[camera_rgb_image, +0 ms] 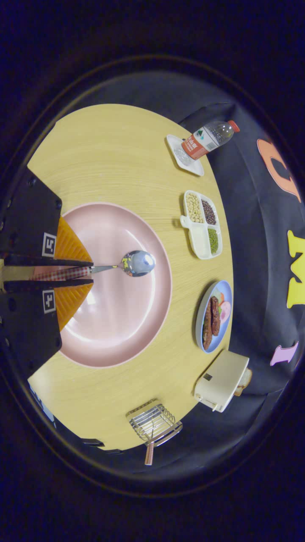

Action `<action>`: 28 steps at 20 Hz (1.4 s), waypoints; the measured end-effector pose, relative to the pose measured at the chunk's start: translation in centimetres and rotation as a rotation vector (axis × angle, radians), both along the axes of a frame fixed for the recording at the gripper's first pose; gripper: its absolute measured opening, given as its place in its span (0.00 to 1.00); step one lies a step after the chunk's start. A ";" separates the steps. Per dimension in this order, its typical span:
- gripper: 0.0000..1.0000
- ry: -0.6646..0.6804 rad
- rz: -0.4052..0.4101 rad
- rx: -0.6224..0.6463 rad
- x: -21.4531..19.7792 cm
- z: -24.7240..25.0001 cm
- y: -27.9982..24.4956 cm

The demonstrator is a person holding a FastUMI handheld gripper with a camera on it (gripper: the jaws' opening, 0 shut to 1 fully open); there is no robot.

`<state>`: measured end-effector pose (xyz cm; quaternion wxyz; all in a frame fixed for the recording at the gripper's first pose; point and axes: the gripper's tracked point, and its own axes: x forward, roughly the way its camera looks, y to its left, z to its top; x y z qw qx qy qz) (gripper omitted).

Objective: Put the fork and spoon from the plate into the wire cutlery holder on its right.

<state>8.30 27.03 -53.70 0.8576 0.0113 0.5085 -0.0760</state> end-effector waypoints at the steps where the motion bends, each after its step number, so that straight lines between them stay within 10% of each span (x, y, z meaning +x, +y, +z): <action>1: 0.08 0.004 0.001 -0.008 0.2 0.2 -0.4; 19: 0.03 -0.115 0.175 -0.019 -2.7 12.5 -9.4; 28: 0.03 -0.088 0.116 -0.044 -2.0 16.5 -20.1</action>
